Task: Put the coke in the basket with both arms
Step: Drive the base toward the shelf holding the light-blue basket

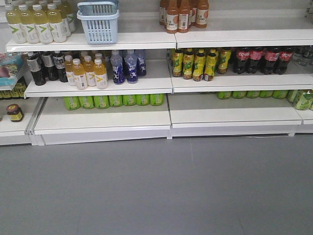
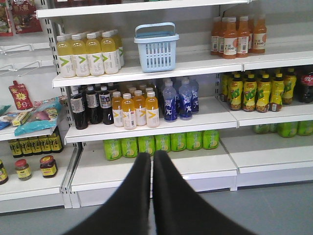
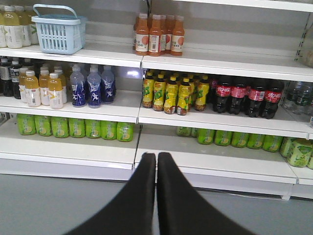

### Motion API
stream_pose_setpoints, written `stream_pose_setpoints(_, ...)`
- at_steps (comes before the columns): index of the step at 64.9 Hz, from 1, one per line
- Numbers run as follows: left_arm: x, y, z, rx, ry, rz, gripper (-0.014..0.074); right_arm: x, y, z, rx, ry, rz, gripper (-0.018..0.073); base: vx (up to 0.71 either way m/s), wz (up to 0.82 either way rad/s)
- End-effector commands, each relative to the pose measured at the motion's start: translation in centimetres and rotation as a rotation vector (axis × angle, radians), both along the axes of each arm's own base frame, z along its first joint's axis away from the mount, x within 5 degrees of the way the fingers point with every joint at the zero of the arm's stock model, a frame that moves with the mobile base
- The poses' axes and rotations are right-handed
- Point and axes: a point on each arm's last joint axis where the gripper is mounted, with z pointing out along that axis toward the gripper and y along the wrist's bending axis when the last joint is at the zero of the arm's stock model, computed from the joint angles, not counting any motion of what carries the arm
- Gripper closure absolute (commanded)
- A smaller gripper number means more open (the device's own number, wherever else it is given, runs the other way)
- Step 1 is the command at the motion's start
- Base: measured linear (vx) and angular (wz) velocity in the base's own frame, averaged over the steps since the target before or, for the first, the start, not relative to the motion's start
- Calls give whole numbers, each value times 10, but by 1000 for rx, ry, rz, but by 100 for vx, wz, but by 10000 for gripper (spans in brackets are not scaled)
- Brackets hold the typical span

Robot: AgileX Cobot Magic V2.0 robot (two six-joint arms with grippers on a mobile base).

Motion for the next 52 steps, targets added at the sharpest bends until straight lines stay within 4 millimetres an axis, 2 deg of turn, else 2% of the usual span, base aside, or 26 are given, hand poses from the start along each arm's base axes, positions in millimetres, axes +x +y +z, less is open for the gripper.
stream_pose_setpoints(1,0,-1,17,-15,-90,-8,603,0,0,5,2,-79,-1,561,0,0)
stream_pose_setpoints(52,0,-1,17,-15,-90,-8,603,0,0,5,3,-81,-1,561,0,0)
